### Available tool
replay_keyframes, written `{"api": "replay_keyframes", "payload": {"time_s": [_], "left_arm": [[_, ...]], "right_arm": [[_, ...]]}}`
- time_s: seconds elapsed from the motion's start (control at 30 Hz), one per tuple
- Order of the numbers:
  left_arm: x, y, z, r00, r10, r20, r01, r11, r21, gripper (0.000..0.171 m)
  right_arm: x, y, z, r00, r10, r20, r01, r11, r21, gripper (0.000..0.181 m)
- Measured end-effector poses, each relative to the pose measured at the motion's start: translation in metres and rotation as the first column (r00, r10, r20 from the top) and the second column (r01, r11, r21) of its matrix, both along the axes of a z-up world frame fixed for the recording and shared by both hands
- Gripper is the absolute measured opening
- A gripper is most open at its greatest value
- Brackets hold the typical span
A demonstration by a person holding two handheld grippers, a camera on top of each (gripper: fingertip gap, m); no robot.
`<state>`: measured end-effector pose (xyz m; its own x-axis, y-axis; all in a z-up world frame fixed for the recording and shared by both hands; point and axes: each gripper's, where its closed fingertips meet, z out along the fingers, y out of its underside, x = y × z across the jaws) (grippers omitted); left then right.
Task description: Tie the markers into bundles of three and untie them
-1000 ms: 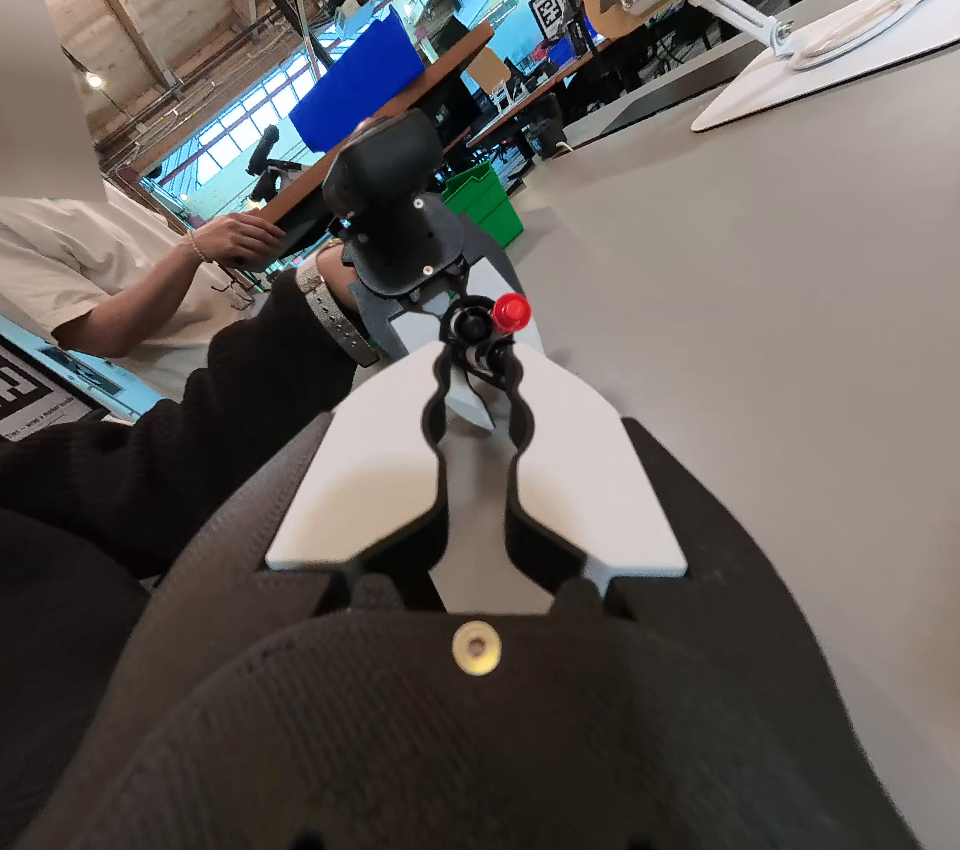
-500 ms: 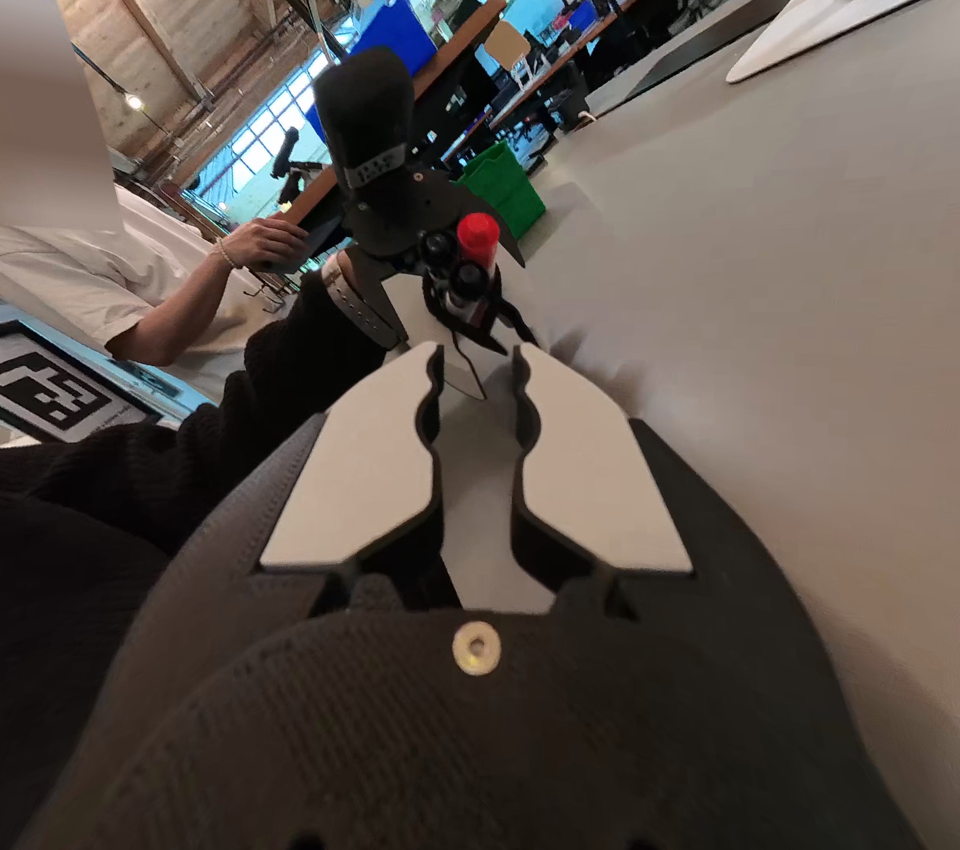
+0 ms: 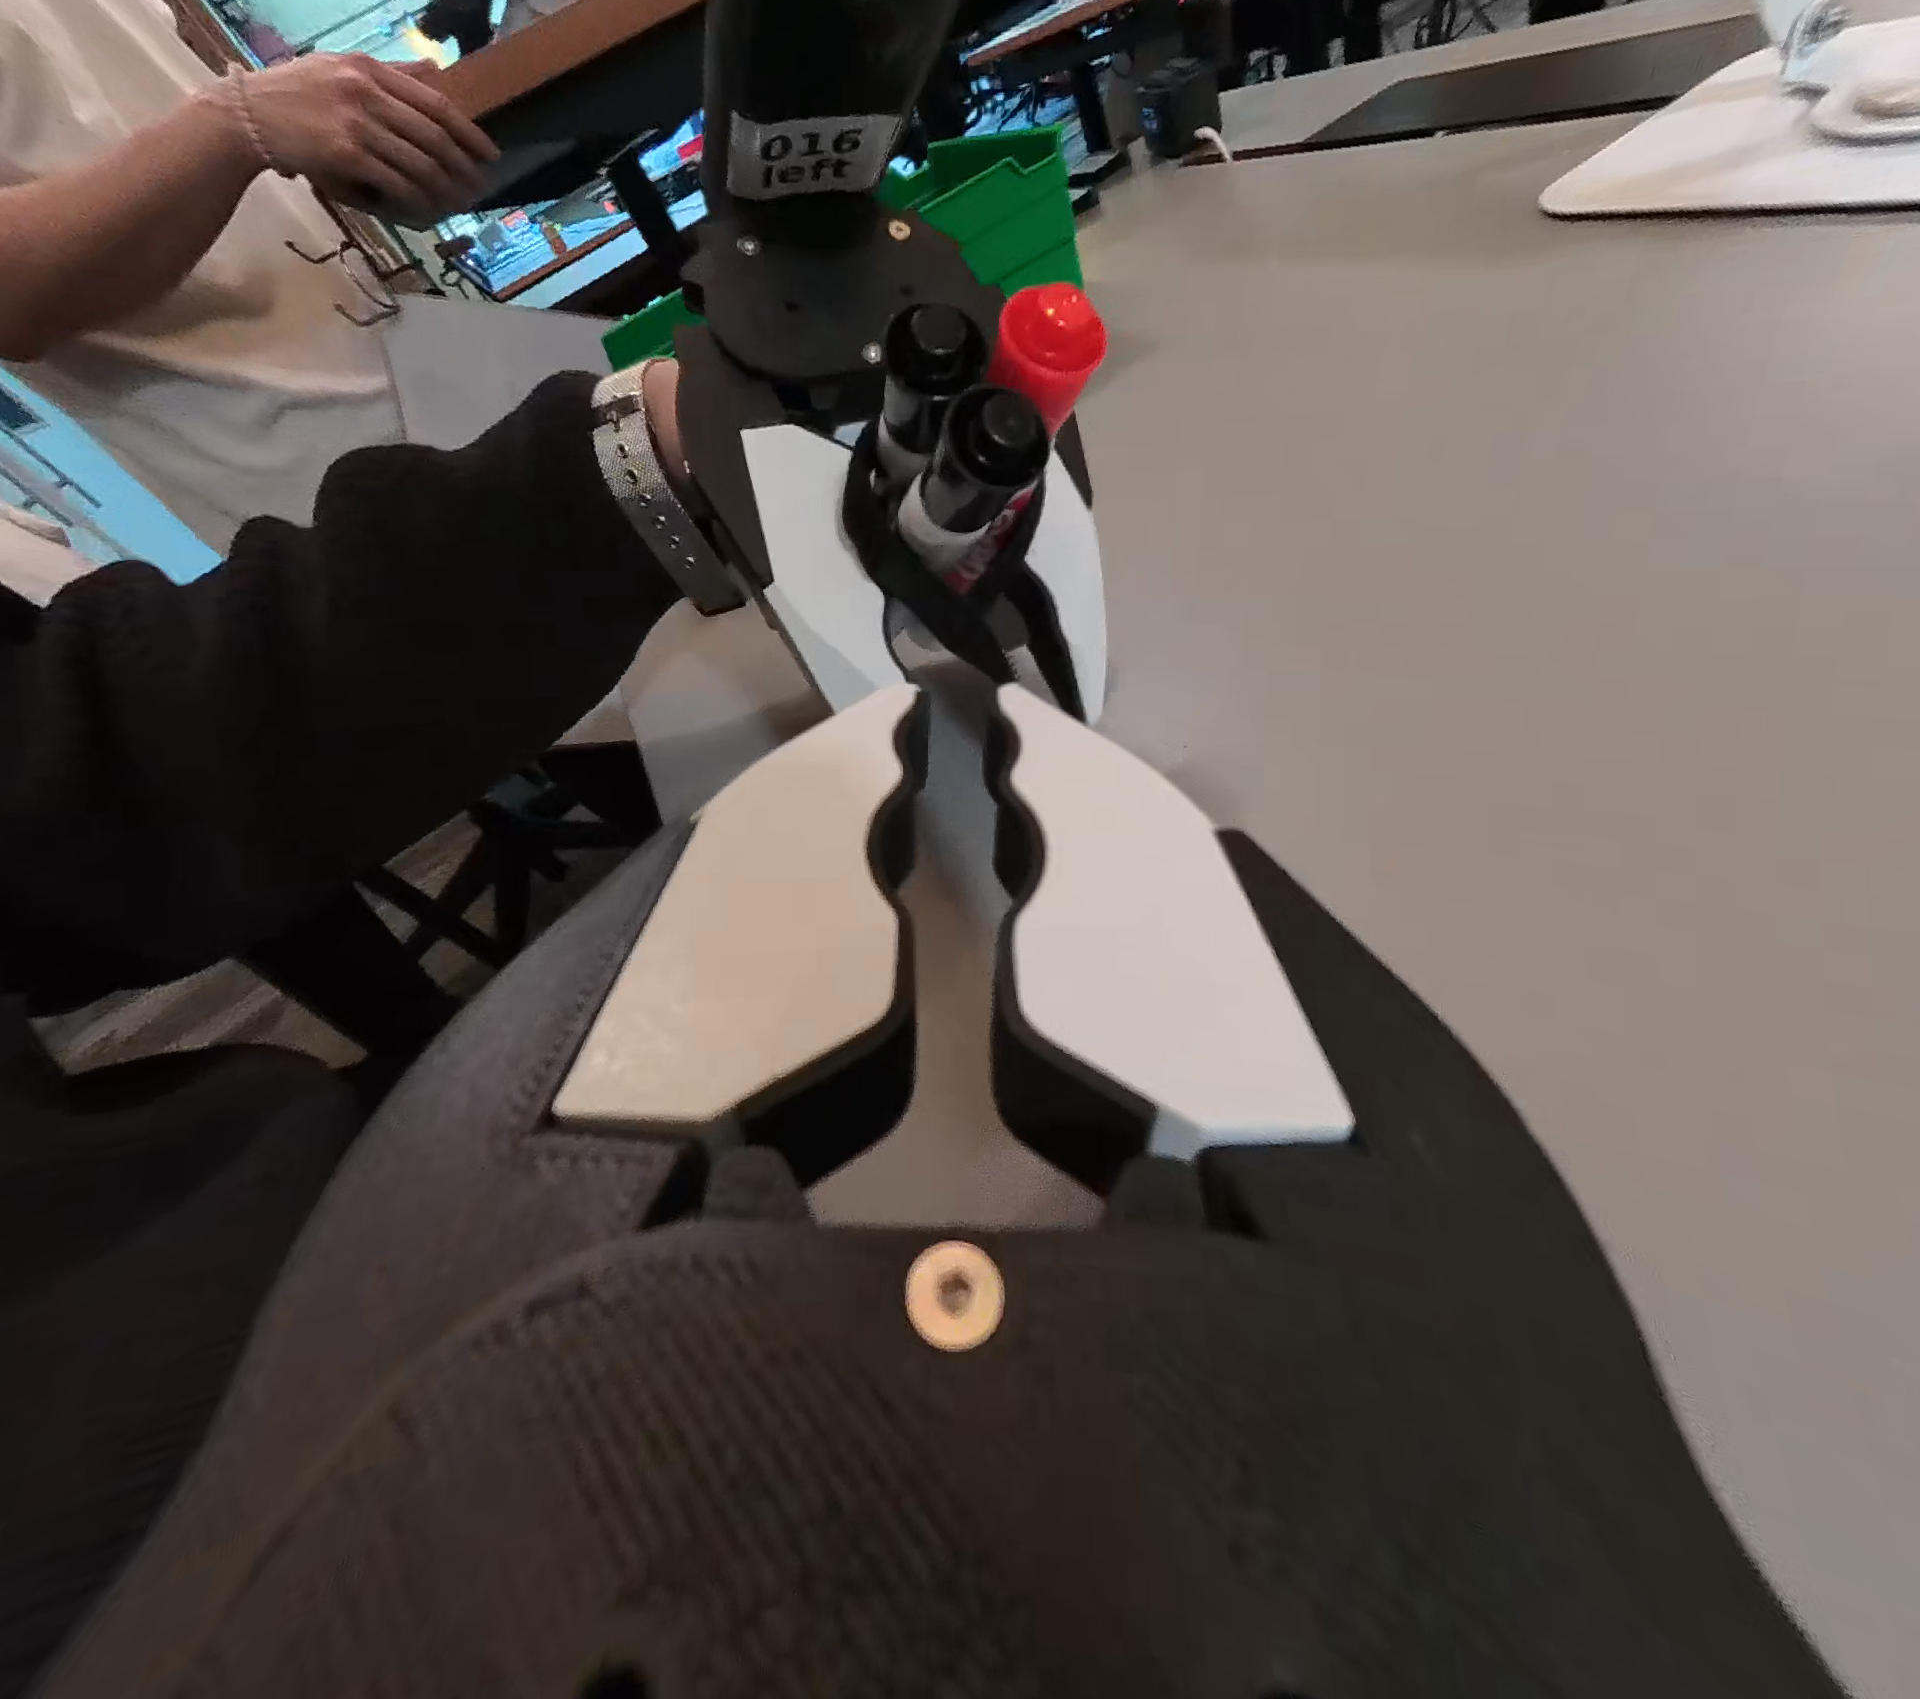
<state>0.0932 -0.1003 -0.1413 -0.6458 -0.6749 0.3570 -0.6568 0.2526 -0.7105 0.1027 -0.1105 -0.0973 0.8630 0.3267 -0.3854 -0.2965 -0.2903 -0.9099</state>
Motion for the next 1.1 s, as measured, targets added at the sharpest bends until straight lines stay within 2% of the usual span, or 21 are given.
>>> {"api": "replay_keyframes", "payload": {"time_s": [0.2,0.47,0.57,0.7,0.77,0.87,0.9,1.1], "left_arm": [[-0.001,-0.005,-0.001,1.000,-0.002,-0.004,0.002,1.000,-0.027,0.045],[-0.004,-0.008,-0.014,0.998,-0.018,-0.052,0.018,1.000,0.011,0.045],[-0.006,-0.006,-0.017,0.997,-0.012,-0.075,0.020,0.995,0.097,0.045],[-0.013,0.004,-0.023,0.992,0.013,-0.129,0.020,0.968,0.250,0.044],[-0.020,0.015,-0.031,0.984,0.026,-0.175,0.040,0.931,0.362,0.044],[-0.037,0.034,-0.045,0.960,0.053,-0.275,0.104,0.844,0.526,0.045],[-0.039,0.037,-0.045,0.959,0.054,-0.278,0.114,0.823,0.556,0.045],[-0.046,0.037,-0.046,0.944,0.065,-0.325,0.151,0.790,0.595,0.045]], "right_arm": [[0.007,0.004,-0.003,0.999,-0.001,0.034,0.001,1.000,-0.010,0.025],[-0.005,0.005,-0.016,0.989,0.071,0.131,-0.062,0.995,-0.074,0.022],[-0.007,0.005,-0.018,0.989,0.073,0.131,-0.062,0.994,-0.086,0.022],[-0.003,0.004,-0.021,0.997,0.062,0.034,-0.058,0.991,-0.119,0.024],[-0.001,0.004,-0.021,0.998,0.050,-0.031,-0.053,0.990,-0.129,0.024],[-0.001,0.004,-0.019,0.994,0.046,-0.099,-0.059,0.989,-0.133,0.024],[-0.001,0.003,-0.018,0.994,0.046,-0.103,-0.060,0.989,-0.133,0.024],[-0.006,0.004,-0.019,0.998,0.057,0.011,-0.055,0.991,-0.123,0.021]]}}
